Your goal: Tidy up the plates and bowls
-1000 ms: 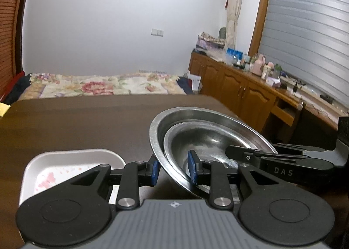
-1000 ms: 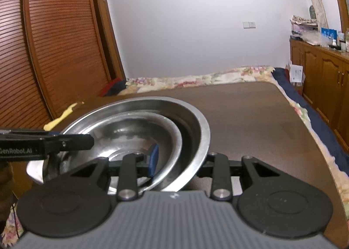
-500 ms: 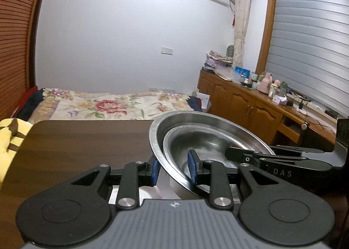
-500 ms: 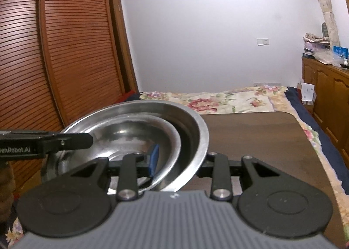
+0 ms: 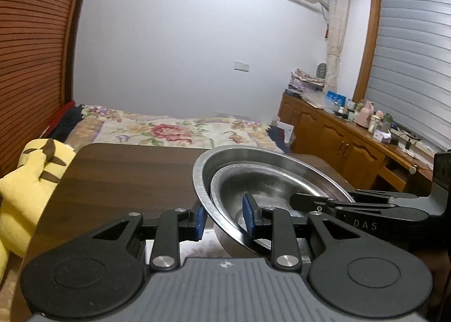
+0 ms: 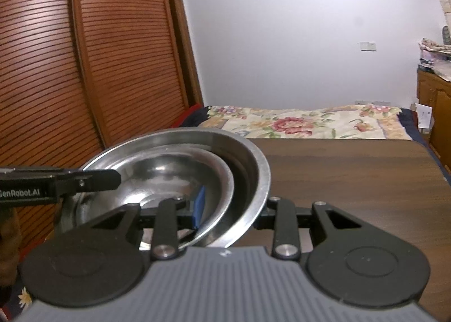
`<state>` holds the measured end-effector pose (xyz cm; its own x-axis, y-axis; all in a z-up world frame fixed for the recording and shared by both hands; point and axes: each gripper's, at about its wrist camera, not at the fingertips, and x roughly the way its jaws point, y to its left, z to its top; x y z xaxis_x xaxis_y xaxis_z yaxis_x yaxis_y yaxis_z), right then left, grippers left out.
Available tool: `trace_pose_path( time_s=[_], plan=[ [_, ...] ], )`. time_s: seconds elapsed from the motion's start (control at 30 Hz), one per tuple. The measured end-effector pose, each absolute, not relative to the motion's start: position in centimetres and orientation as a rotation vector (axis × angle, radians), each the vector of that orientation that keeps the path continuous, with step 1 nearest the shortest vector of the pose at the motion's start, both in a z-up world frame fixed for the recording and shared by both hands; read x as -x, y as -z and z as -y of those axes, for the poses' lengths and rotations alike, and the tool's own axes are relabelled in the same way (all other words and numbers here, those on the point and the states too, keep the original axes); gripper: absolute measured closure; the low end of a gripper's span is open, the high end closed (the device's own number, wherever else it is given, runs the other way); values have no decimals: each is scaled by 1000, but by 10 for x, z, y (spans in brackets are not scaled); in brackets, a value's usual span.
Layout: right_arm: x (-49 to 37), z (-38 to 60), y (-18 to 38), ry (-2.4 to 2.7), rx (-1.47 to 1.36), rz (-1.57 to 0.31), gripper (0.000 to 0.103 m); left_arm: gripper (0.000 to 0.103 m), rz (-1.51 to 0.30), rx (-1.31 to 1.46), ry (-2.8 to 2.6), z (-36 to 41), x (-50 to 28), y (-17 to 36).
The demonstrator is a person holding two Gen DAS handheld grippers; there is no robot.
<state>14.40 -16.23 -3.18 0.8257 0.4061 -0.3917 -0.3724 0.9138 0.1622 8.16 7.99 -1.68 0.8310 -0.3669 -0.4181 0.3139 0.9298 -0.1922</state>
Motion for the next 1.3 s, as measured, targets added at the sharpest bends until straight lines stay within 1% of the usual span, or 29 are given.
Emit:
trace_pose_path(
  time_s=[0.27, 0.53, 1.0, 1.3],
  plan=[
    [-151, 143, 39, -459, -68, -464, 68, 74, -482, 130, 324, -102, -83, 28],
    [-154, 131, 54, -480, -52, -503, 68, 74, -528, 155, 308, -115, -82, 50],
    [-155, 120, 58, -480, 2, -522, 68, 75, -556, 130, 274, -116, -84, 66],
    [-158, 120, 56, -482, -4, -539, 68, 76, -552, 120, 256, -114, -85, 67]
  ],
)
